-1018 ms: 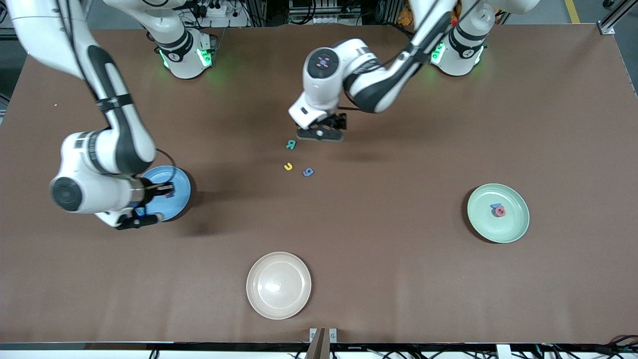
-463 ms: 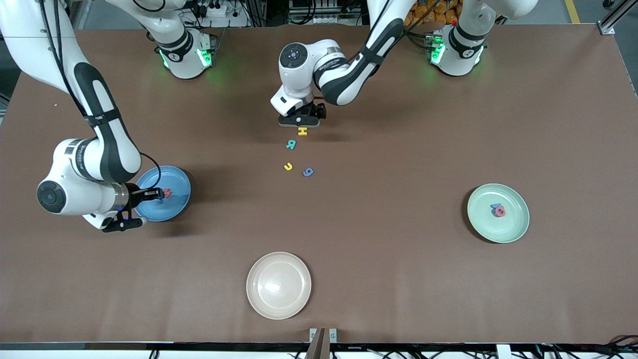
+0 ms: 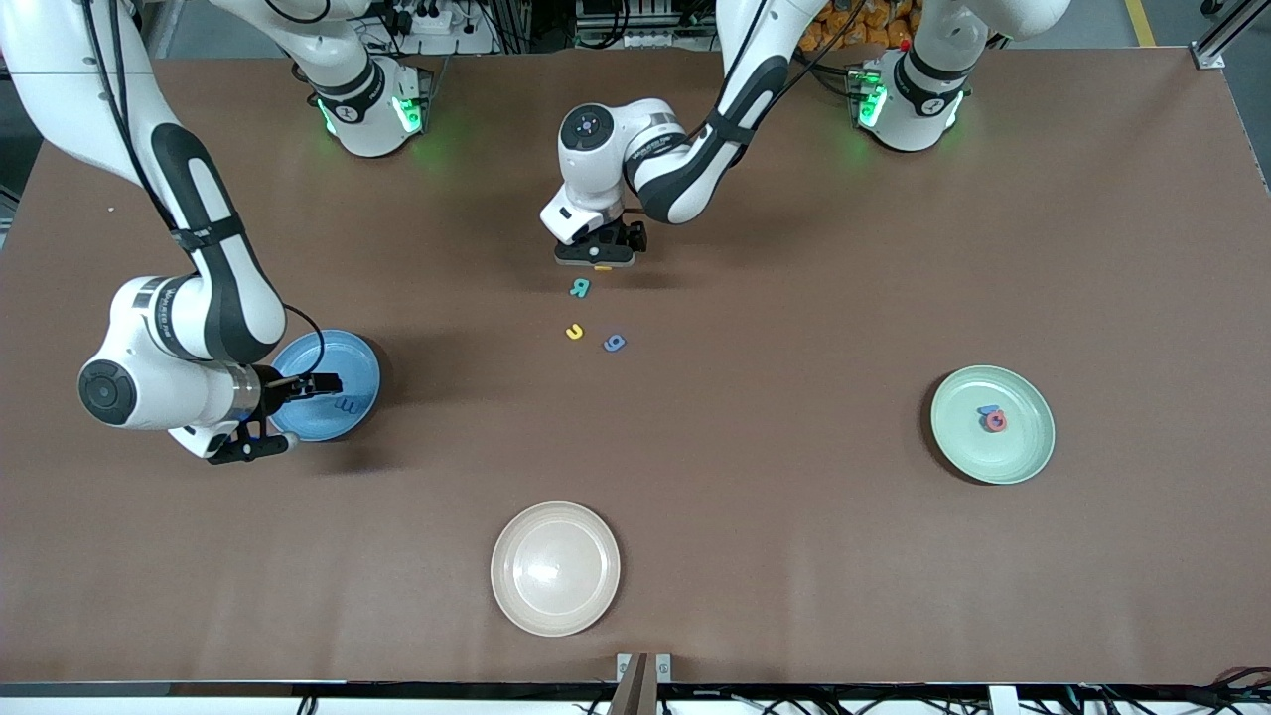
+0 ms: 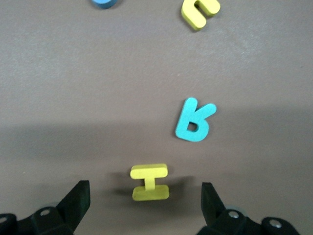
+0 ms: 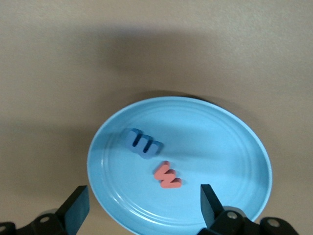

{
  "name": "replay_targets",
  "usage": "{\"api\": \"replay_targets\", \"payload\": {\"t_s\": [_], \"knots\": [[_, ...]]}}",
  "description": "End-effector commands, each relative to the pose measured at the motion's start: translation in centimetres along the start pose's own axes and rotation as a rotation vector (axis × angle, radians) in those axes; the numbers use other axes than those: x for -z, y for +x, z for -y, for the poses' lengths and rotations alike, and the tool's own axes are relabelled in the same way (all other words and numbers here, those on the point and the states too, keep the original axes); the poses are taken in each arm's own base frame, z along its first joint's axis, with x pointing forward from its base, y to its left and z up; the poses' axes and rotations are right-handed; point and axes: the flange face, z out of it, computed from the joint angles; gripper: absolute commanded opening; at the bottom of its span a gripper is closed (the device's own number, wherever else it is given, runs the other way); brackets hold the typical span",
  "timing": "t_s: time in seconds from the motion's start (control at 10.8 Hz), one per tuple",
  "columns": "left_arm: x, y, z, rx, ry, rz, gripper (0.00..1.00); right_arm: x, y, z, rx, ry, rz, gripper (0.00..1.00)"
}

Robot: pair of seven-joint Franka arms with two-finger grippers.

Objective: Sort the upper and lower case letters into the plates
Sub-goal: 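Grasp the yellow H with the left gripper while the right gripper reaches letters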

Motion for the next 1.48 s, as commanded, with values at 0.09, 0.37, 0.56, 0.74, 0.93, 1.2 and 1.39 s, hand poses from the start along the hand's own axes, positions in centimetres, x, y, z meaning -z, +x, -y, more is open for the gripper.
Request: {"api": "replay_targets", "payload": {"t_s": [0.09,0.37,0.56,0.74,0.93,1.2,1.39], "knots": [[-1.5,-0.6,-0.9,-0.027,0.019,-0.025,0.87,1.8,0.6,4.9,-0.092,-0.005,-0.004,1.00],[-1.9,-0.7,-0.8,-0.029,0.025,-0.022,0.66,1.4,1.2,8.7,-0.112,-0.010,-0.011,1.00],[-1.2,0.7,-0.3,-0.030,0.026,-0.041,0.00,1.0,2.0,13.0,-0.196,-0.025,-0.023,1.00],[0.9,2.3,0.3,0.003,0.016,-0.061,0.00,0.5,2.8,16.2,-0.273,-0.032,-0.029,1.00],[5.4,6.7,3.2,0.075,0.024,-0.074,0.00,-0.7,3.1,19.8,-0.344,-0.039,-0.039,1.00],[13.4,13.3,9.4,0.055,0.000,-0.033,0.00,-3.3,1.9,28.5,-0.352,-0.063,-0.057,1.00],[17.3,18.4,15.7,0.017,-0.031,-0.022,0.00,-5.7,0.1,34.9,-0.424,-0.082,-0.063,1.00]]}}
